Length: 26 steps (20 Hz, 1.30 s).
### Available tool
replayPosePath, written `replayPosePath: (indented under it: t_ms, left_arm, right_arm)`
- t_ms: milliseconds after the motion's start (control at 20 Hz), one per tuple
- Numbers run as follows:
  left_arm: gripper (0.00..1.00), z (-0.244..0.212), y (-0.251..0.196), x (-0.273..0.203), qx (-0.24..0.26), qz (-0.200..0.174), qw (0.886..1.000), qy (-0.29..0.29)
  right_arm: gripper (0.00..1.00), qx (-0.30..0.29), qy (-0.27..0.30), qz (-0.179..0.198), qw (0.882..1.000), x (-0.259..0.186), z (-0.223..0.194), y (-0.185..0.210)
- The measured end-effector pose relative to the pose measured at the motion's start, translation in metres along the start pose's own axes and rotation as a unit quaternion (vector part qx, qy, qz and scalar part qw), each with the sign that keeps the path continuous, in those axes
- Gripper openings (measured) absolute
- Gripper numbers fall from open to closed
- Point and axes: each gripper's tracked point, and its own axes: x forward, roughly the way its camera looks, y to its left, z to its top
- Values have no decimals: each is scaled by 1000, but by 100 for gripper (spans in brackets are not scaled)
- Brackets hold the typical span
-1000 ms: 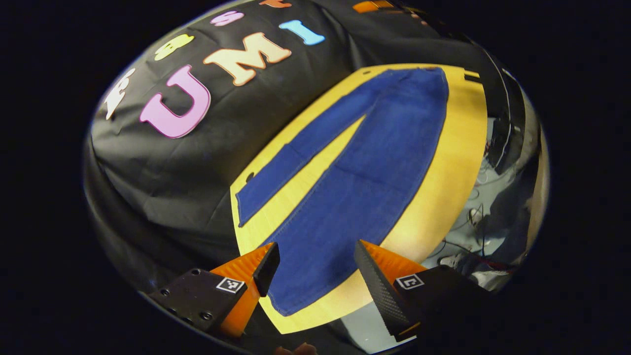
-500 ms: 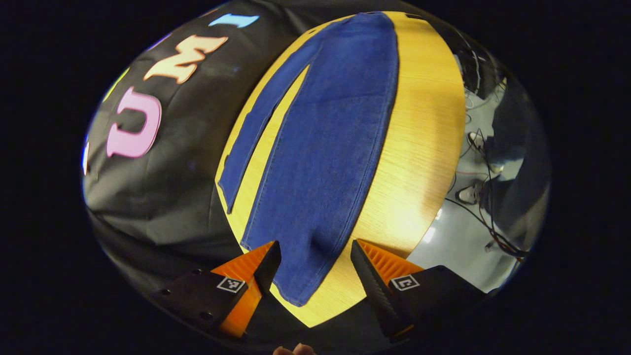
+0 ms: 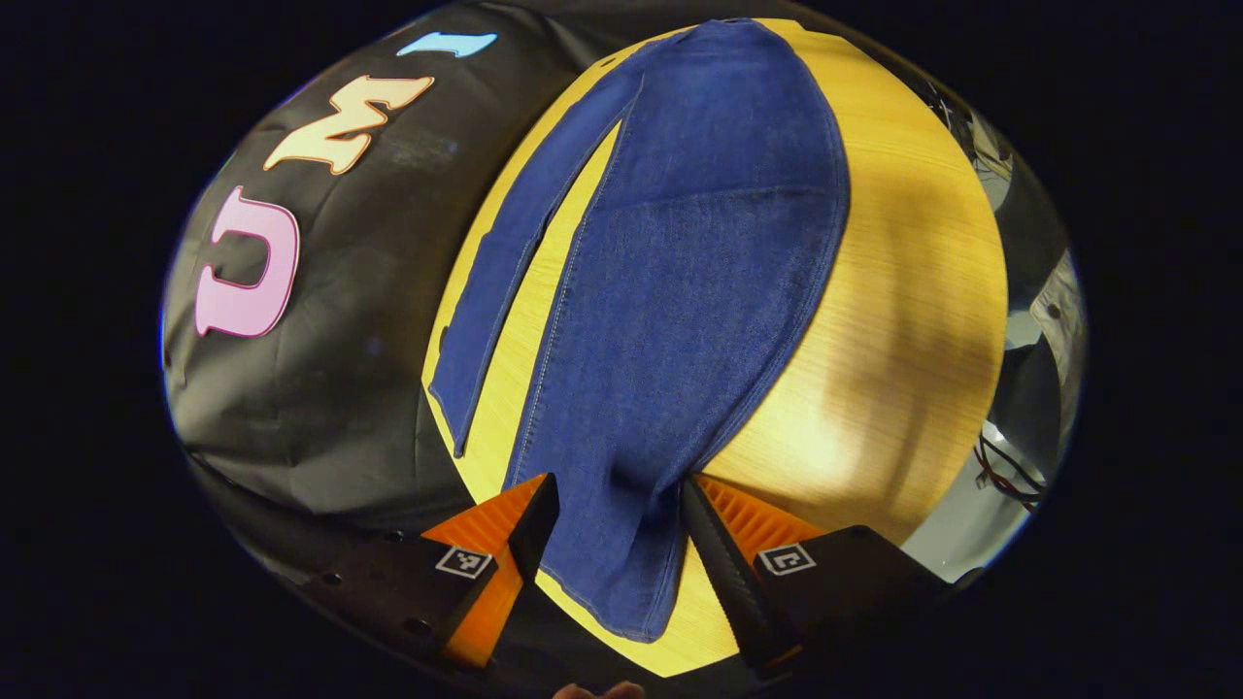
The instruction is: Grasp the waist and the cuffs of the jeans and fold them to make the two legs overlap; first hold the waist and fold one-third of the jeans toward the cuffs, then hold the cuffs and fold the remaining one-third in the same direction to finish folding.
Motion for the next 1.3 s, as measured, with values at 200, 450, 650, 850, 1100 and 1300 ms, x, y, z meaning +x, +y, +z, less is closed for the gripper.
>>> replayPosePath:
  t_ms: [200,450,650,850,1100,1300]
  left_arm:
    - [30,2,-10,12,-6,-27,1000,6]
    - [0,1,-12,11,-27,-20,999,15]
    - [0,1,-14,9,-12,-23,1000,18]
    - [0,1,-15,8,-13,-18,999,34]
    - [0,0,-16,8,-15,-24,999,45]
    - [0,0,-15,8,-18,-21,998,54]
  right_arm:
    - [98,-24,5,12,1000,5,-10,0]
    - [100,-113,32,45,992,16,-41,-18]
    - [99,-203,72,67,974,19,-84,-48]
    - [99,-278,111,97,949,16,-132,-70]
    - [99,-353,155,144,912,6,-188,-91]
    - [99,-419,188,178,871,7,-236,-106]
